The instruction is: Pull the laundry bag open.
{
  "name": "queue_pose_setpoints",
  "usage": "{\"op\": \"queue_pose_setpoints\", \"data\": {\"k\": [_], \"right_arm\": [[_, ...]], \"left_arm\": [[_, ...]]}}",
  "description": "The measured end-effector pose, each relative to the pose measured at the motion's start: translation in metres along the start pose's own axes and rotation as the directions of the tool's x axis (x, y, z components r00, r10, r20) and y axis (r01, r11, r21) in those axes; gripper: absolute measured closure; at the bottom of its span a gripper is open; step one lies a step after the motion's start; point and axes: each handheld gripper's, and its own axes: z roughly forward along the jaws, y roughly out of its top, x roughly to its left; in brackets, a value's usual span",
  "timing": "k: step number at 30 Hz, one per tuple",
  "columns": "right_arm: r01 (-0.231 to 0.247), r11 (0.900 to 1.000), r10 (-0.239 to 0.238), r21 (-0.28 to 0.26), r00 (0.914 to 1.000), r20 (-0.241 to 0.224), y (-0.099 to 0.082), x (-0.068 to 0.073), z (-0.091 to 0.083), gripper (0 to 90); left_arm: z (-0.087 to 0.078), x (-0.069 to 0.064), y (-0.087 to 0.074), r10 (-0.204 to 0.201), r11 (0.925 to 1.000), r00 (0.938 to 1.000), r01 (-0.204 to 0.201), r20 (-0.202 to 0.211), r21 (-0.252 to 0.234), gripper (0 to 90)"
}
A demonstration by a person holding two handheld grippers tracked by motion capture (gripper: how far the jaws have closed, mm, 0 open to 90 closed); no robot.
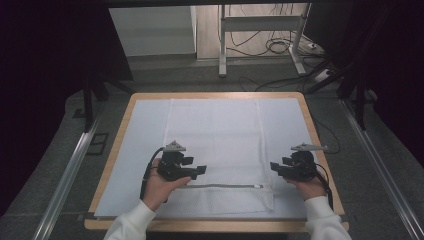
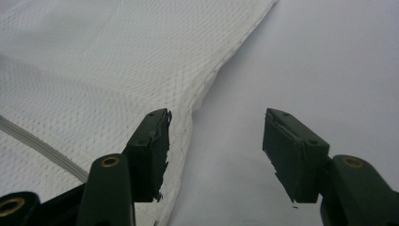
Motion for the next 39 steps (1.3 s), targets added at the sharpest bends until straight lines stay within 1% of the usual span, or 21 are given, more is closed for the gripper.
{"op": "queue_pose_setpoints", "data": {"k": [4,10,16,19,20,21,25,33,37,38,39], "right_arm": [[-0.001,1.0000,0.001,-0.002,1.0000,0.001,-0.001,0.000,0.000,40.8],[-0.004,0.9999,0.004,-0.011,1.0000,0.002,-0.001,-0.001,-0.002,40.9],[0.000,0.9999,0.000,-0.014,1.0000,0.005,-0.002,-0.001,-0.002,40.9],[0.003,0.9999,-0.003,-0.016,1.0000,0.007,-0.002,-0.001,-0.002,40.8],[0.002,0.9999,-0.002,-0.016,1.0000,0.006,-0.002,-0.001,-0.002,40.8],[0.002,0.9999,-0.002,-0.016,1.0000,0.006,-0.002,-0.001,-0.002,40.8],[0.002,0.9999,-0.002,-0.016,1.0000,0.006,-0.002,-0.001,-0.002,40.9],[0.006,0.9998,-0.006,-0.021,0.9999,0.011,-0.003,0.000,-0.003,40.8],[0.009,0.9998,-0.008,-0.019,0.9999,0.014,-0.003,0.001,-0.002,40.8],[0.009,0.9998,-0.008,-0.019,0.9999,0.014,-0.003,0.001,-0.002,40.8],[0.009,0.9998,-0.009,-0.020,0.9998,0.016,-0.003,0.001,-0.002,40.9]], "left_arm": [[0.006,-0.007,0.001,0.006,0.9999,0.9996,-0.006,0.026,0.010,34.7],[0.013,-0.017,0.001,0.020,0.9995,0.9989,-0.021,0.044,0.024,34.9],[0.023,-0.026,0.000,0.036,0.9980,0.9976,-0.039,0.059,0.050,35.5],[0.029,-0.032,0.001,0.043,0.9973,0.9966,-0.047,0.070,0.057,35.5],[0.032,-0.036,0.003,0.048,0.9966,0.9959,-0.053,0.078,0.063,35.5],[0.032,-0.036,0.003,0.048,0.9966,0.9959,-0.053,0.078,0.063,35.5],[0.037,-0.044,0.006,0.059,0.9957,0.9934,-0.065,0.098,0.065,35.4],[0.050,-0.058,0.009,0.075,0.9932,0.9907,-0.084,0.114,0.081,35.3],[0.055,-0.062,0.009,0.072,0.9927,0.9901,-0.083,0.120,0.087,35.3],[0.056,-0.062,0.009,0.077,0.9917,0.9897,-0.089,0.121,0.093,35.3],[0.058,-0.064,0.010,0.072,0.9924,0.9897,-0.083,0.124,0.090,35.3]]}}
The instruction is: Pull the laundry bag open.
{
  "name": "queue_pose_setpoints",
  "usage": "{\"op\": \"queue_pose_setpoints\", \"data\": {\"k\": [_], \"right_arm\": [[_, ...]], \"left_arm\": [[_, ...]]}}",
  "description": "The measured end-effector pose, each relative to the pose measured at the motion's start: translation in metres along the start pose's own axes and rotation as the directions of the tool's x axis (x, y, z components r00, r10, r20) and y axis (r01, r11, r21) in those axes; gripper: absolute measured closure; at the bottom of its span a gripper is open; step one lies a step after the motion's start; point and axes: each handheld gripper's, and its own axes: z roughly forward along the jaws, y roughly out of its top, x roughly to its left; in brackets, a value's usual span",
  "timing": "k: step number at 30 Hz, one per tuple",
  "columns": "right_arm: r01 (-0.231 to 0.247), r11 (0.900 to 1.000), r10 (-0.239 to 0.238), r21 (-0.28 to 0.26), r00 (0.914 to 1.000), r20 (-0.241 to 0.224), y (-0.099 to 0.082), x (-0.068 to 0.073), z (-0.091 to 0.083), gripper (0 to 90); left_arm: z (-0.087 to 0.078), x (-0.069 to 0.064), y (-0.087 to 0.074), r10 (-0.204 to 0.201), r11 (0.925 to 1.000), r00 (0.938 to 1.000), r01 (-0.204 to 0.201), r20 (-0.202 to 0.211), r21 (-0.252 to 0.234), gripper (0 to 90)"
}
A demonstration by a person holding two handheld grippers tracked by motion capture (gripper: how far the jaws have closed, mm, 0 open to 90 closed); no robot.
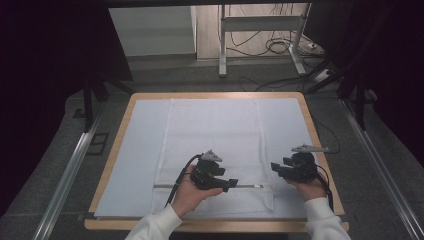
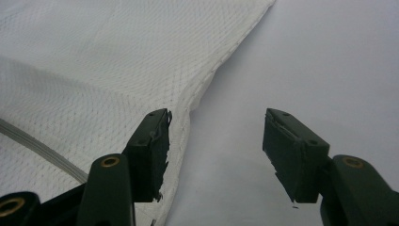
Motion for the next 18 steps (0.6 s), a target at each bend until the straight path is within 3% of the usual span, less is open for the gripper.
{"op": "queue_pose_setpoints", "data": {"k": [18], "right_arm": [[0.003,0.9999,-0.003,-0.011,0.9999,0.013,0.000,0.001,-0.002,40.8]], "left_arm": [[0.024,-0.013,0.011,0.004,0.9998,1.0000,-0.004,0.005,0.019,36.9]]}}
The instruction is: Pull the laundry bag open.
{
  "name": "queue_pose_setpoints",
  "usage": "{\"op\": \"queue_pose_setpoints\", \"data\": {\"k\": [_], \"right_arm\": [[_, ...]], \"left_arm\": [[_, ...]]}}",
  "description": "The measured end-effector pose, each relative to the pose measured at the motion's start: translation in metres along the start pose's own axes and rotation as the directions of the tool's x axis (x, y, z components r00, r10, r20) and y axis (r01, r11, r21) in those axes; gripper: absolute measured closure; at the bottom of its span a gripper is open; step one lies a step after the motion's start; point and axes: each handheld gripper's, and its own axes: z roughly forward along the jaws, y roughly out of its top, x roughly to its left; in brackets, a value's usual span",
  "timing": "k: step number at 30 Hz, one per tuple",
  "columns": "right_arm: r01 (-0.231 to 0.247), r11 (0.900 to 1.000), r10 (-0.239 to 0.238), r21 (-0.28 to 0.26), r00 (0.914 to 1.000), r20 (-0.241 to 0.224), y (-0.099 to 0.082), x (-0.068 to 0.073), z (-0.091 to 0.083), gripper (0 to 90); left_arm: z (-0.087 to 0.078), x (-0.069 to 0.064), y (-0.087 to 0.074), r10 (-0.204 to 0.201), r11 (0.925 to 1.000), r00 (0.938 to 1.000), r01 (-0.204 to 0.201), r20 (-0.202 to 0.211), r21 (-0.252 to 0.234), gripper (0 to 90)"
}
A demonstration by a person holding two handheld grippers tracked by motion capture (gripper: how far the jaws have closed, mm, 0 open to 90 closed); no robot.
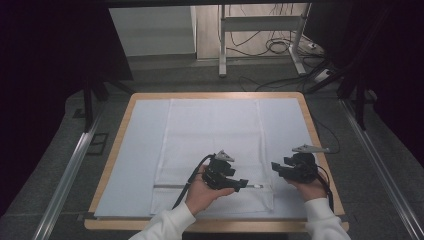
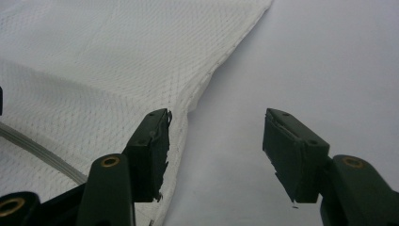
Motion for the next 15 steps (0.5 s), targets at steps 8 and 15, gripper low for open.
{"op": "queue_pose_setpoints", "data": {"k": [8,15], "right_arm": [[-0.004,1.0000,0.004,-0.009,1.0000,0.009,0.000,-0.002,-0.002,40.8],[-0.004,0.9999,0.004,-0.010,1.0000,0.008,0.000,-0.002,-0.002,40.8]], "left_arm": [[0.013,0.000,0.003,-0.034,0.9992,0.9992,0.034,0.021,0.023,38.3],[0.025,-0.004,0.004,-0.053,0.9976,0.9972,0.051,0.052,0.048,38.6]]}}
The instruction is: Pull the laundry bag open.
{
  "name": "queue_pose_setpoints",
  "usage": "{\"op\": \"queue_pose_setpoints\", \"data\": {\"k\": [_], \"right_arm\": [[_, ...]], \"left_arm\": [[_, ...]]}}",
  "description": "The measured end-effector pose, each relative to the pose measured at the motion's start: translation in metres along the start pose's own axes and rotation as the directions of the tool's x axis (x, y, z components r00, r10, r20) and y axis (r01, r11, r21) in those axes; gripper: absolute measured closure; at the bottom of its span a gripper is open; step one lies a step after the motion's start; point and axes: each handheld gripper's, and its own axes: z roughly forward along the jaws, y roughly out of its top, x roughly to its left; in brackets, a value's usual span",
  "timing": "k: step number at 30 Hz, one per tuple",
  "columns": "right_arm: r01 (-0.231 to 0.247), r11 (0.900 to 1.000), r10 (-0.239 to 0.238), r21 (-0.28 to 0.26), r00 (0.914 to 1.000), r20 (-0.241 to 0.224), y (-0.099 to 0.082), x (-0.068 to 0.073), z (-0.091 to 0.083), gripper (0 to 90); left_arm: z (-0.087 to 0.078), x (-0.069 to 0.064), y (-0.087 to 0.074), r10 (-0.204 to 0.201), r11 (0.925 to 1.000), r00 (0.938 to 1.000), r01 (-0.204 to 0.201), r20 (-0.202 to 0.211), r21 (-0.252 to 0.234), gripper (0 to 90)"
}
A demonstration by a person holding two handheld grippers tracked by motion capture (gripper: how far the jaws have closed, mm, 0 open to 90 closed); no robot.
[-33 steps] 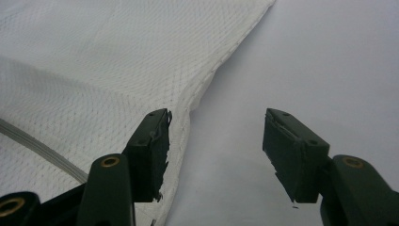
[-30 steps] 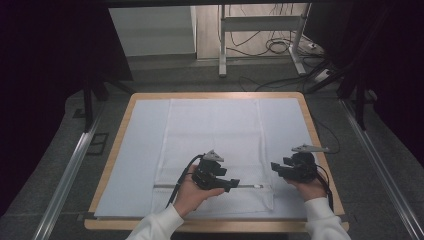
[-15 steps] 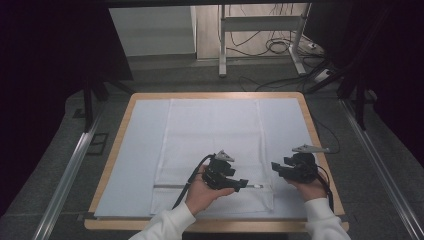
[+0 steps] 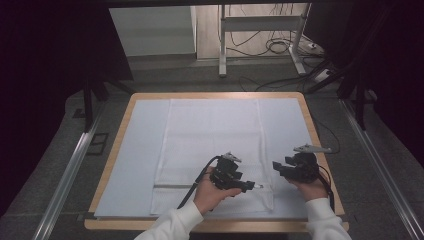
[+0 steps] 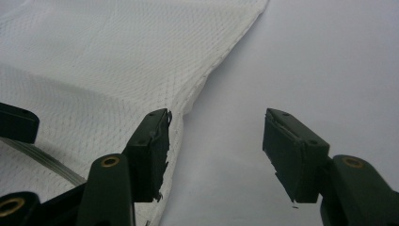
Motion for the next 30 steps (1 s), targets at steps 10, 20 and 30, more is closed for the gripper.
{"op": "queue_pose_setpoints", "data": {"k": [10,20,30], "right_arm": [[-0.002,1.0000,0.002,-0.003,1.0000,-0.001,0.000,-0.001,-0.001,40.6],[-0.006,1.0000,0.006,-0.007,1.0000,0.003,0.000,-0.002,-0.003,40.4],[-0.001,1.0000,0.001,-0.006,1.0000,0.008,0.000,-0.003,-0.004,40.3]], "left_arm": [[0.015,-0.004,0.000,0.003,0.9996,1.0000,-0.003,0.004,0.027,39.4],[0.026,-0.004,0.000,-0.012,0.9985,0.9998,0.011,0.017,0.053,41.7],[0.034,-0.002,0.002,-0.041,0.9971,0.9985,0.039,0.035,0.065,46.4]]}}
